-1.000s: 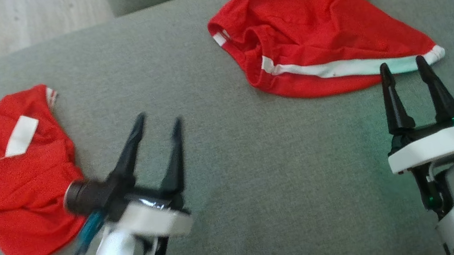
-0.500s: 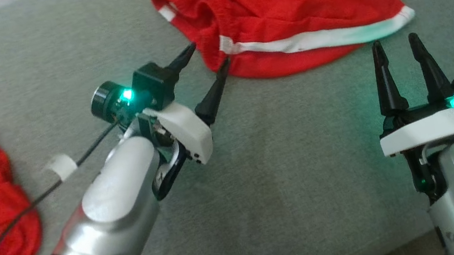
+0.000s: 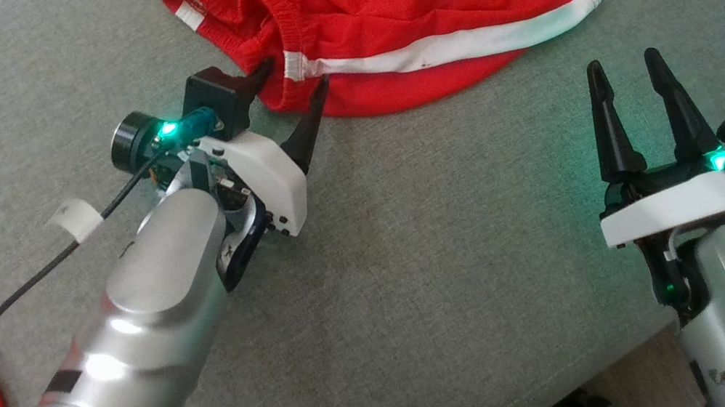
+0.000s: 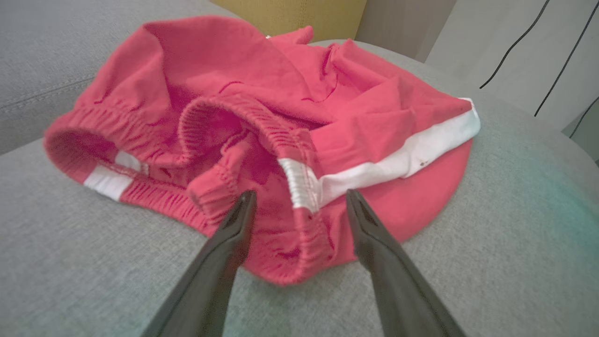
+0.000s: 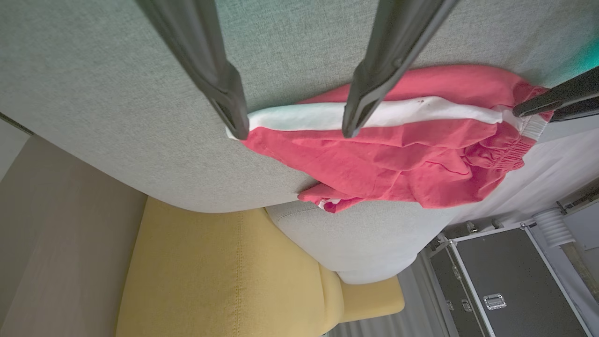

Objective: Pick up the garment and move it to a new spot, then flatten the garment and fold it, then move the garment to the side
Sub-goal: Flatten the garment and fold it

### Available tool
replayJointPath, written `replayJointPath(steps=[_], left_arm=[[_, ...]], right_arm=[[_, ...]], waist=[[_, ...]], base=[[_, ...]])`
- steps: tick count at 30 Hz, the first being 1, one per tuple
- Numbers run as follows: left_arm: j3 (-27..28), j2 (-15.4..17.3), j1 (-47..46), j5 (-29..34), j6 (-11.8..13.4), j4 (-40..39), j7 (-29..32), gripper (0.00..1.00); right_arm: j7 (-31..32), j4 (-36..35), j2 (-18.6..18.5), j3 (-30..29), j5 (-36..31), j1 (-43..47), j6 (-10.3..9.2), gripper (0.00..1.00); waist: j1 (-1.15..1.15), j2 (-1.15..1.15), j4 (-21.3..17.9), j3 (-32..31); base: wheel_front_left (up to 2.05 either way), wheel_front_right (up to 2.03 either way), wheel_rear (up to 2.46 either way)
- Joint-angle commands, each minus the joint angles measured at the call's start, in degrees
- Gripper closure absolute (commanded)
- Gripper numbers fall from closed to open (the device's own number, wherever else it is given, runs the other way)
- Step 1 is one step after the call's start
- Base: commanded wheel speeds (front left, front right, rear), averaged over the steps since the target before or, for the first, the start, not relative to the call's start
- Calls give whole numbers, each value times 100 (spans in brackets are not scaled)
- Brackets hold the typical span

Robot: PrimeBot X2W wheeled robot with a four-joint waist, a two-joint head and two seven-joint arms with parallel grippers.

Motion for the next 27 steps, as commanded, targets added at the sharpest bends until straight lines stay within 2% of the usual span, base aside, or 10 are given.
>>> replayJointPath(steps=[1, 3, 4, 5, 6, 13, 20, 27], left_arm=[[108, 94, -282, -32, 9, -109, -76, 0], [68, 72, -318, -73, 9, -35, -128, 0], [56, 60, -332, -99, 9, -4, -168, 18], [38, 48, -346, -120, 9, 24, -207, 72], [4, 35, -359, -138, 9, 39, -248, 100], [-188, 23, -348, -297, 9, -10, -719, 100], [-247, 121, -96, -399, 9, -100, -1204, 100], [-286, 283, 292, -324, 124, -338, -1481, 100]], right_arm=[[-53, -202, -9, 118, 51, -137, -4, 0], [-53, -207, -9, 114, 54, -134, -4, 0], [-53, -205, -9, 109, 52, -130, -4, 0], [-53, -201, -9, 103, 46, -125, -4, 0], [-53, -196, -9, 97, 39, -122, -4, 0], [-53, -144, -9, 23, -99, -116, -4, 0], [-53, 10, -9, -84, -326, -54, -4, 0], [-46, 730, -9, -399, -622, 2, -4, 0]], waist=[[-1, 0, -11, 5], [-1, 0, -20, 3], [-1, 0, -22, -3], [-1, 0, -19, -10], [-1, 0, -13, -18], [-1, 0, 178, -177], [-1, 0, 535, -468], [-1, 0, 841, -713]], base=[[0, 0, 0], [0, 0, 0], [0, 0, 0], [0, 0, 0], [0, 0, 0], [0, 0, 0], [0, 0, 0], [0, 0, 0]])
